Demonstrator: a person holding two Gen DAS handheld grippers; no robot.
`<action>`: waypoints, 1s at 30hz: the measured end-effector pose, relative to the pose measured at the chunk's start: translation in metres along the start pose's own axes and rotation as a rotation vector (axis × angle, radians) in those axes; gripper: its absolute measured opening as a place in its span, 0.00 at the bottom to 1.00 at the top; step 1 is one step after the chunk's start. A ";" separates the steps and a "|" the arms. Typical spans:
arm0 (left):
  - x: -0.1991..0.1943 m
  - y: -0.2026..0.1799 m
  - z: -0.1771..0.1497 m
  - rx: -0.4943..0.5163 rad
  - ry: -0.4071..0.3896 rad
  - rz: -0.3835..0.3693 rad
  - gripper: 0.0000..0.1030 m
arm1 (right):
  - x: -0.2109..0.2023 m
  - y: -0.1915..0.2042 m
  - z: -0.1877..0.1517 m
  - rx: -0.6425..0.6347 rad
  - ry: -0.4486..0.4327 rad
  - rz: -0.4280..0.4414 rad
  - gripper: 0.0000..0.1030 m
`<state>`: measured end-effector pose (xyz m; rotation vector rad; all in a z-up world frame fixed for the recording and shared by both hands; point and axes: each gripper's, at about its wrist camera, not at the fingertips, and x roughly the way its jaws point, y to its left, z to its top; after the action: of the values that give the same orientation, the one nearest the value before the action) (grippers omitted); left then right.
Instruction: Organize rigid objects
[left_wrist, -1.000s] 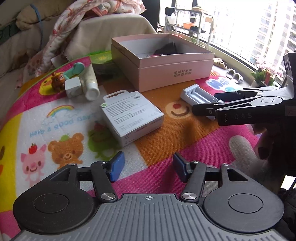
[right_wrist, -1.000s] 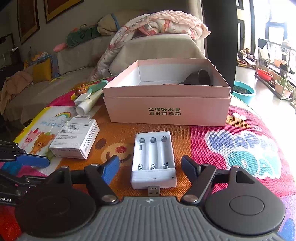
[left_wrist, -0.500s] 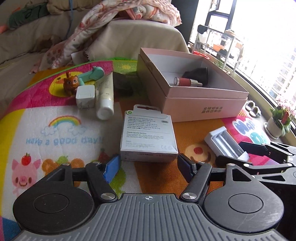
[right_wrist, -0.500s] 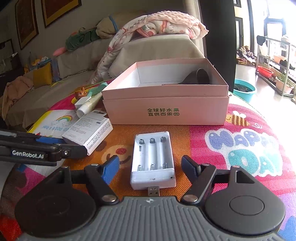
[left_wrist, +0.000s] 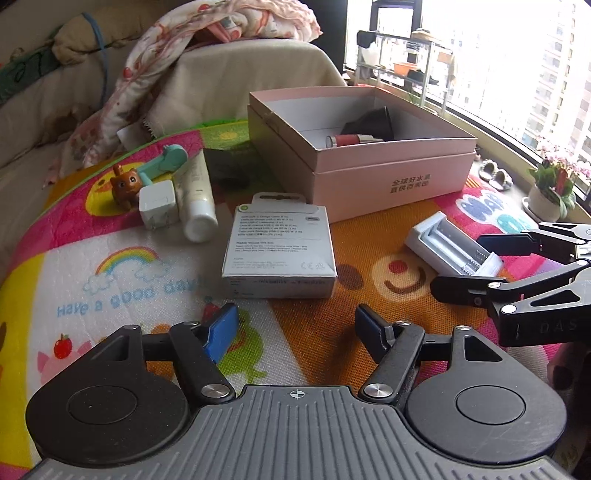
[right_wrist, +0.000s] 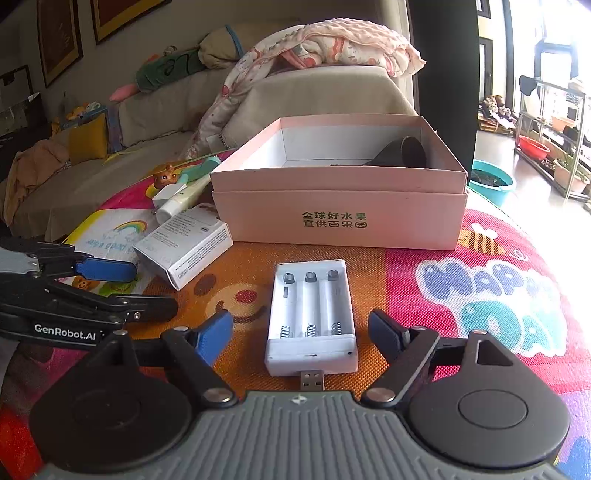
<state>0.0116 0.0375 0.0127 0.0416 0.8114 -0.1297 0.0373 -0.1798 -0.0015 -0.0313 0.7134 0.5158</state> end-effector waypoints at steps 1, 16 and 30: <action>-0.001 0.002 0.001 -0.009 0.000 0.004 0.71 | 0.000 0.000 0.000 -0.001 0.000 -0.001 0.79; 0.003 0.016 0.036 -0.032 -0.064 0.048 0.70 | 0.000 0.000 0.000 -0.003 0.001 -0.001 0.79; 0.033 0.003 0.029 0.046 -0.053 0.023 0.73 | -0.001 0.004 0.003 -0.074 0.041 -0.035 0.79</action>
<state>0.0550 0.0345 0.0090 0.0902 0.7549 -0.1268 0.0364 -0.1767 0.0018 -0.1229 0.7321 0.5094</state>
